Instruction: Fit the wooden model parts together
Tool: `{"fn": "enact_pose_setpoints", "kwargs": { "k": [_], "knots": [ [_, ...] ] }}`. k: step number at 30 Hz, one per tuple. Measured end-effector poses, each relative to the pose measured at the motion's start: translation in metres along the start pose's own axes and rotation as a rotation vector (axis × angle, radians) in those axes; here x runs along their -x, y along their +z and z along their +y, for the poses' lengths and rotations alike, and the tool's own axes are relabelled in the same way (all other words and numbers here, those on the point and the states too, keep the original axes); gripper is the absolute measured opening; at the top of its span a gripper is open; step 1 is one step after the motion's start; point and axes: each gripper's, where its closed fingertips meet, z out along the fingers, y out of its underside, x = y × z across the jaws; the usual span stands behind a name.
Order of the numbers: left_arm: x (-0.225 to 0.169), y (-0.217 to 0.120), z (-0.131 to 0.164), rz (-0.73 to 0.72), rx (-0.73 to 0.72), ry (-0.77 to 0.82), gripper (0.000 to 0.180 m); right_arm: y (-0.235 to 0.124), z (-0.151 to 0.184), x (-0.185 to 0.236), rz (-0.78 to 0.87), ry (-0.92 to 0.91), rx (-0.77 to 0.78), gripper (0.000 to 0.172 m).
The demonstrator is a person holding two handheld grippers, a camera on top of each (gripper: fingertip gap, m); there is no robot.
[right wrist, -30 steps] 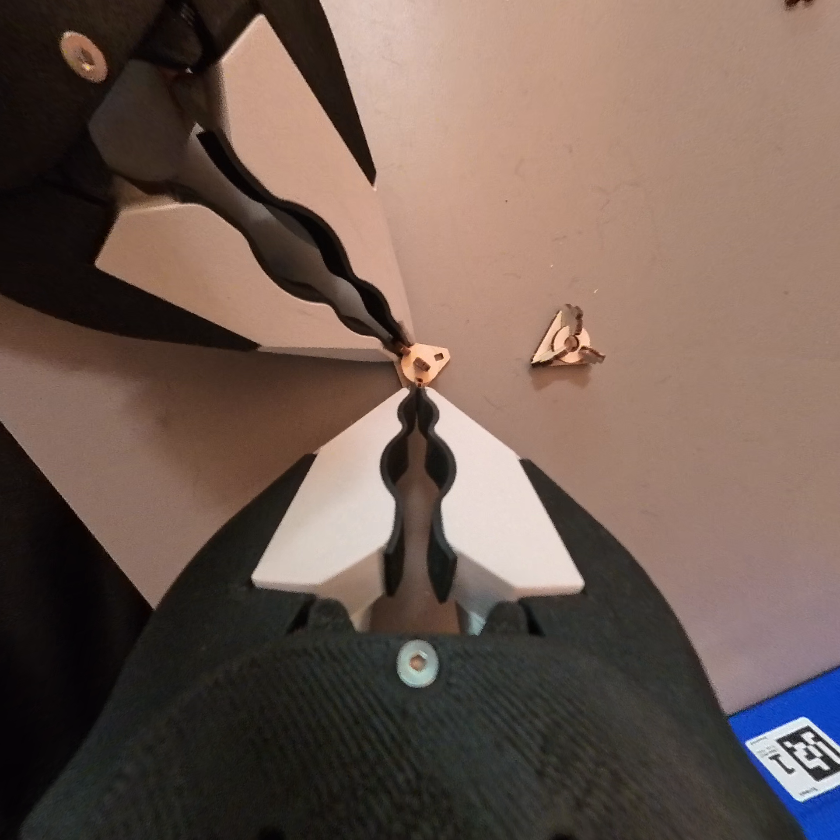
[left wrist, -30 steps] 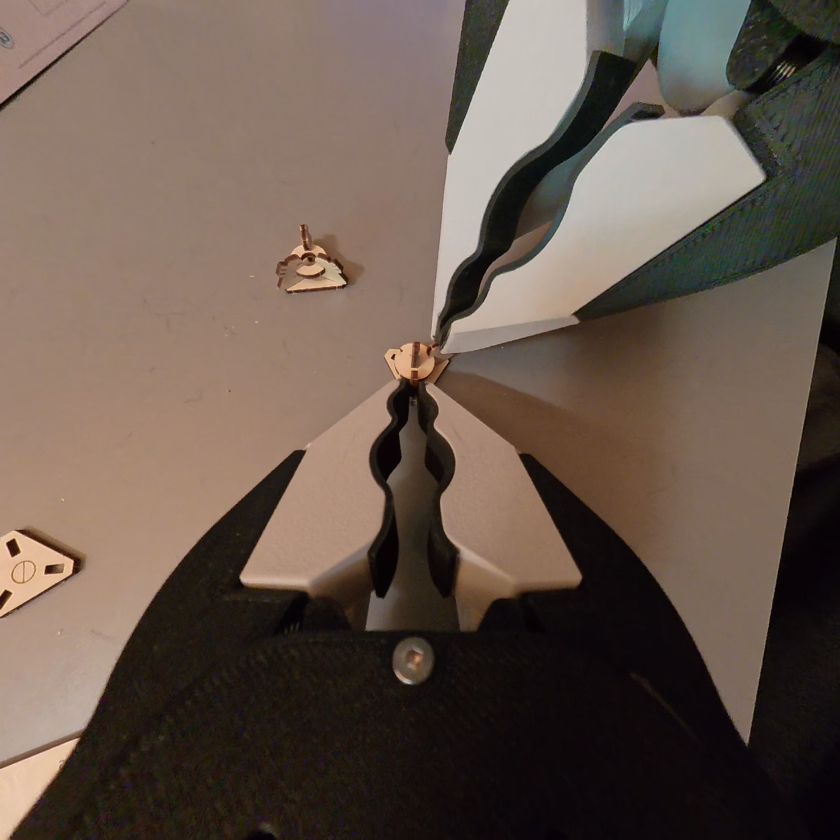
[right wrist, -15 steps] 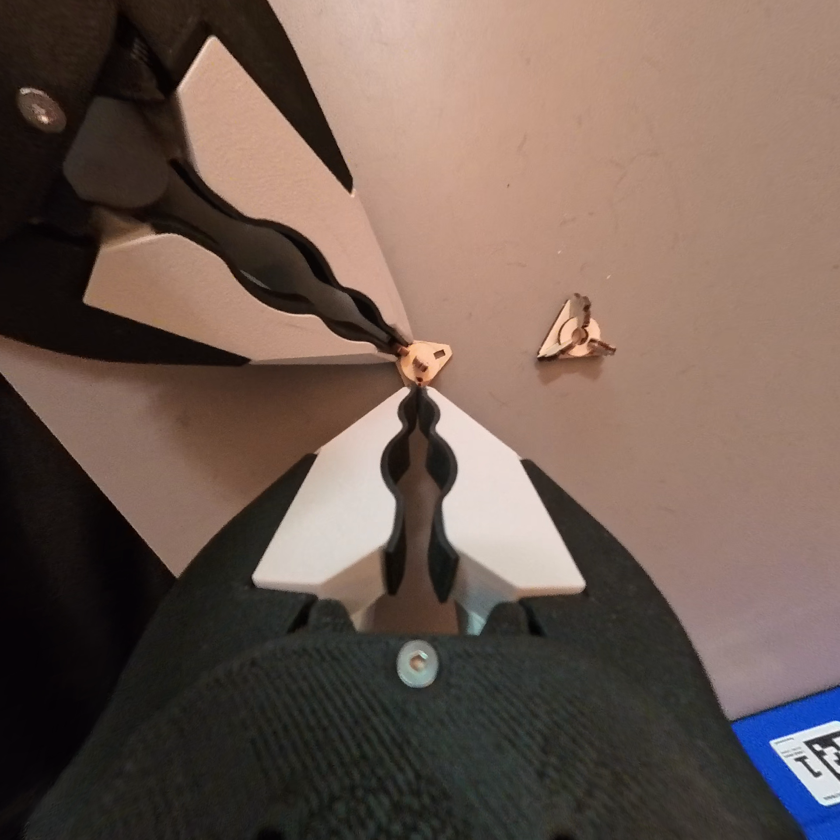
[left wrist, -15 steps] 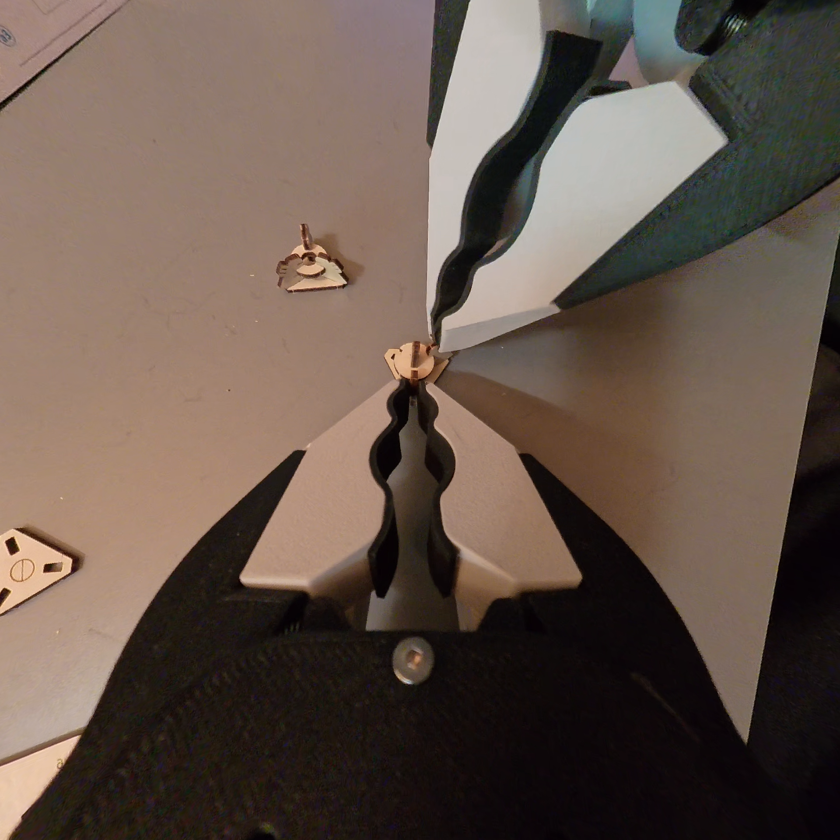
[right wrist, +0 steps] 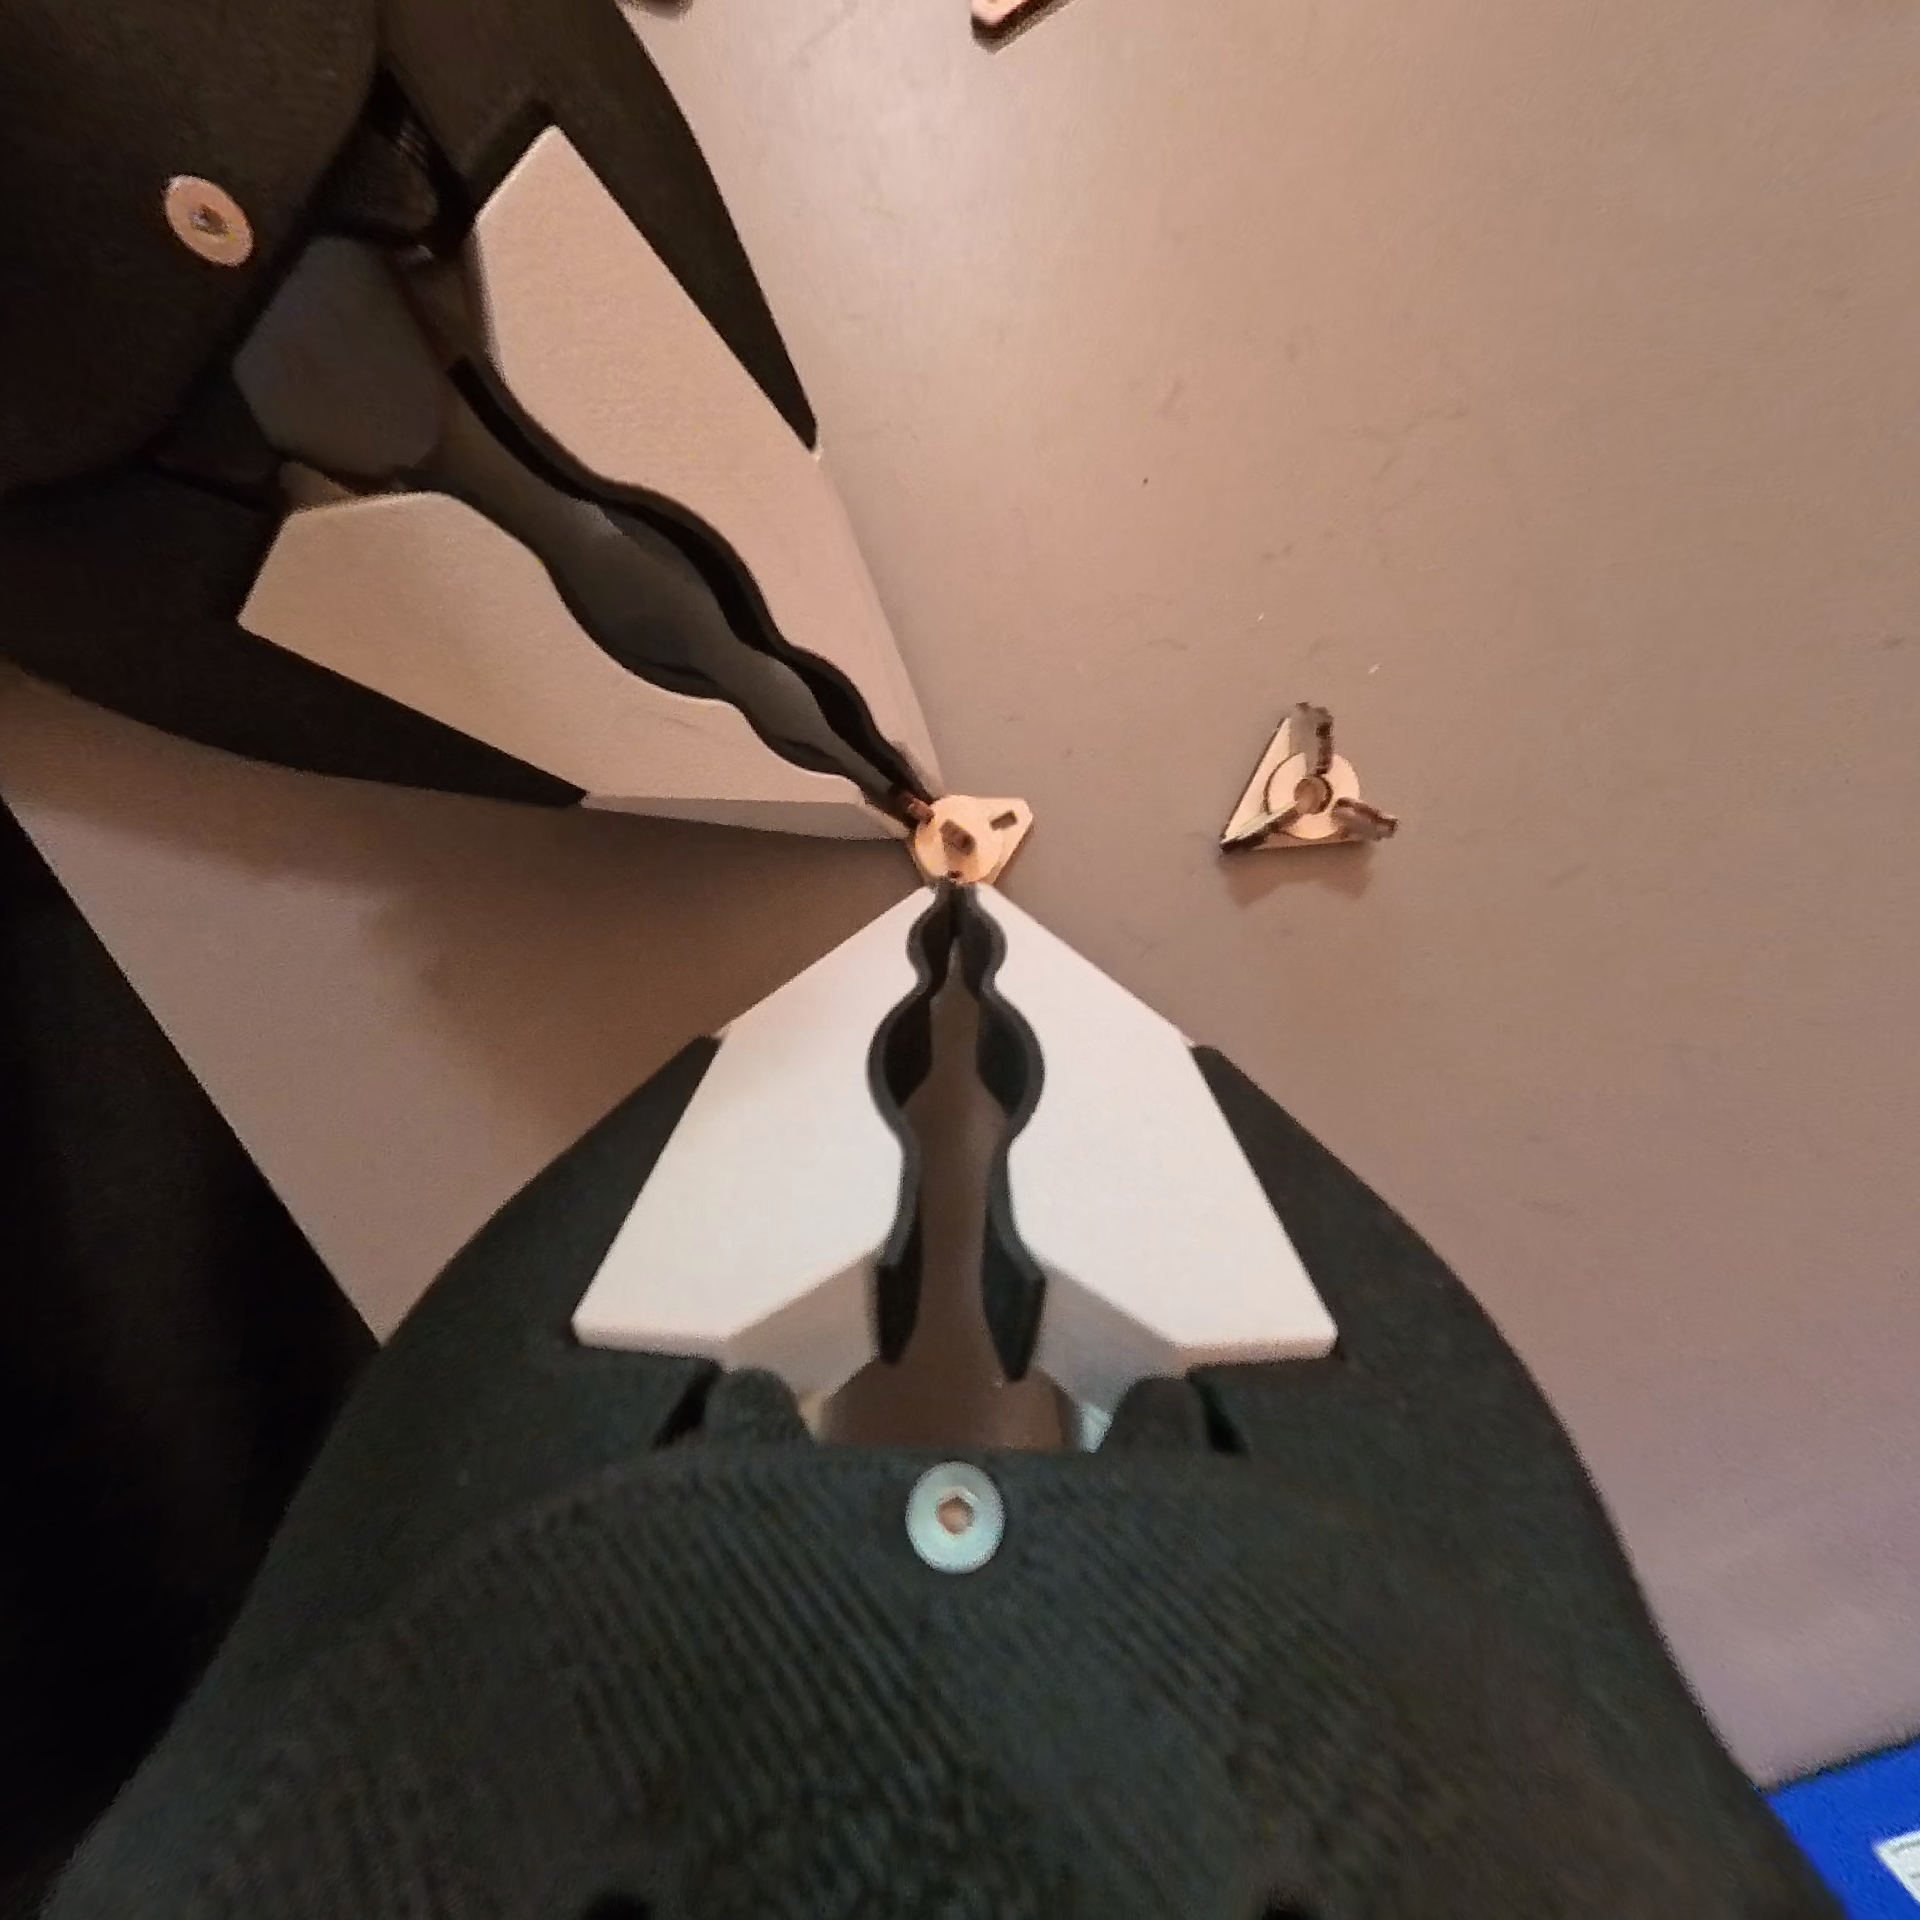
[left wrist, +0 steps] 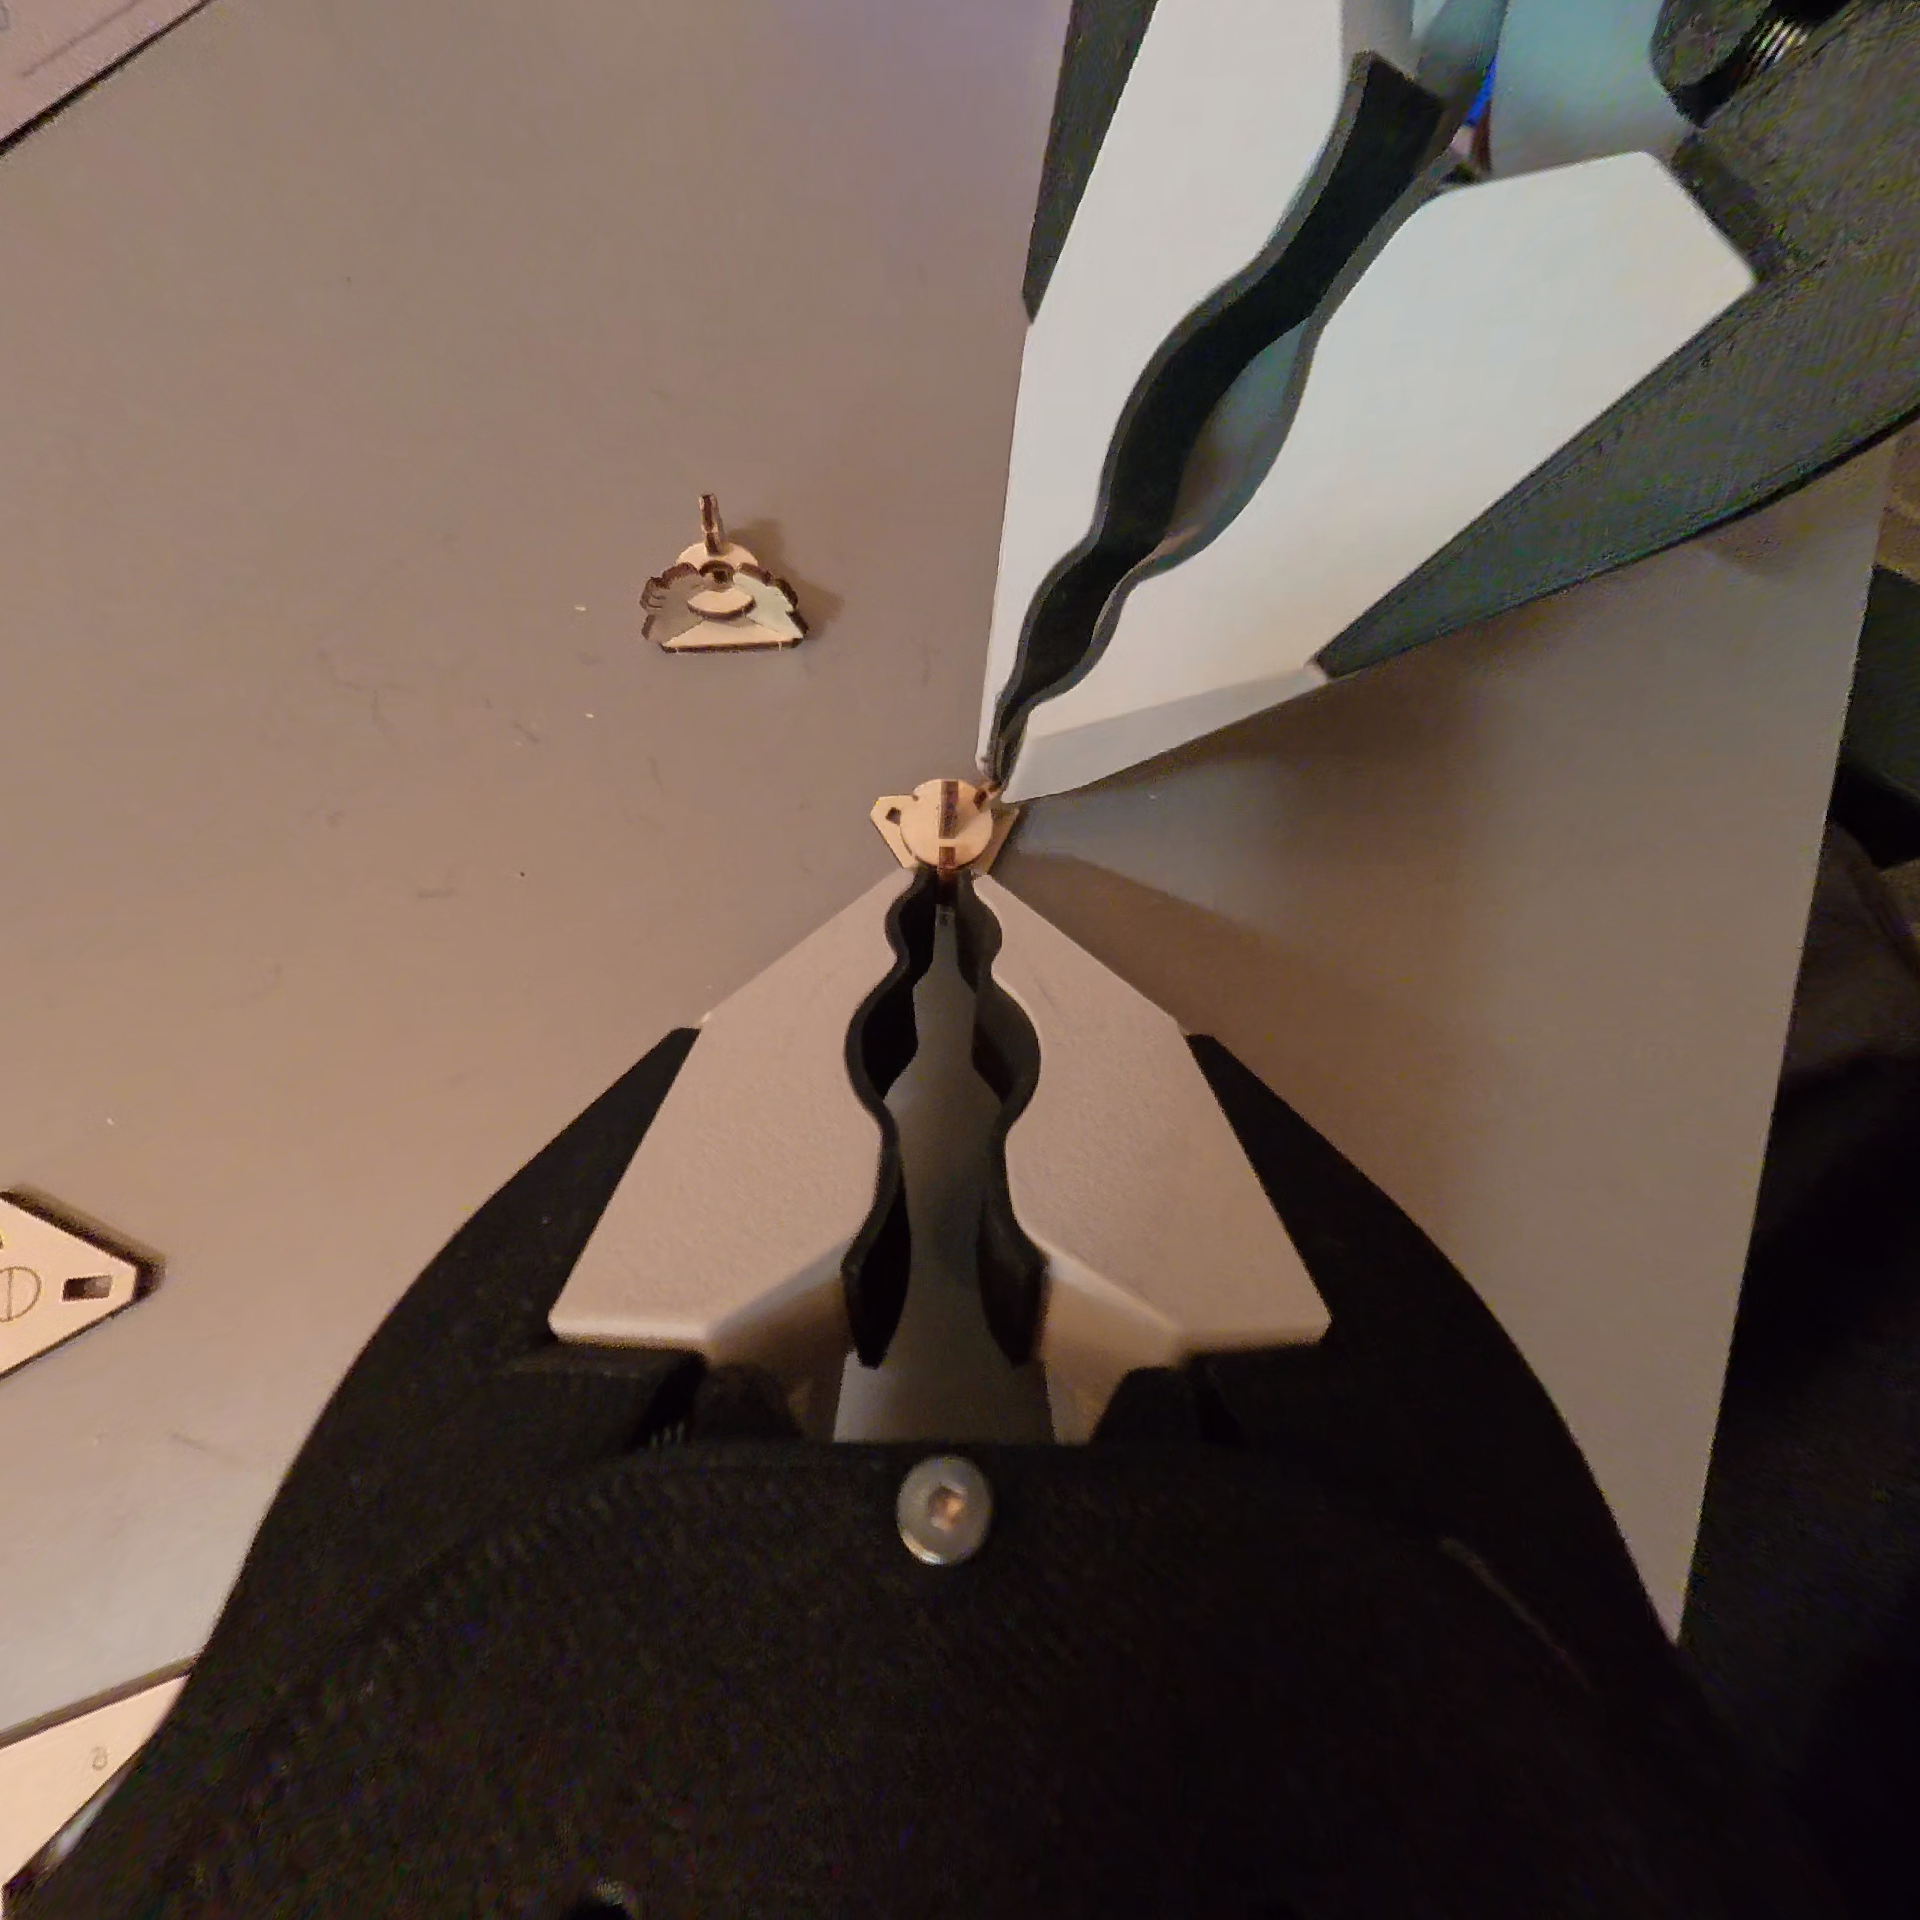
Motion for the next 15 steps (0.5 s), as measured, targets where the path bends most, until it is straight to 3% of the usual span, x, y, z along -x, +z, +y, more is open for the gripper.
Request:
{"fn": "enact_pose_setpoints", "kwargs": {
  "k": [10,13,15],
  "knots": [
    [0.000,-0.003,-0.002,0.070,-0.022,-0.070,0.000,0.000,0.004,0.006,-0.061,0.079,-0.063,0.026],
    [-0.003,-0.007,-0.007,0.126,-0.065,-0.105,0.001,0.003,0.004,0.002,-0.026,0.063,-0.083,0.006],
    [-0.003,-0.013,-0.012,0.170,-0.115,-0.139,0.009,0.000,0.001,0.003,-0.049,0.091,-0.120,0.004]
  ]
}}
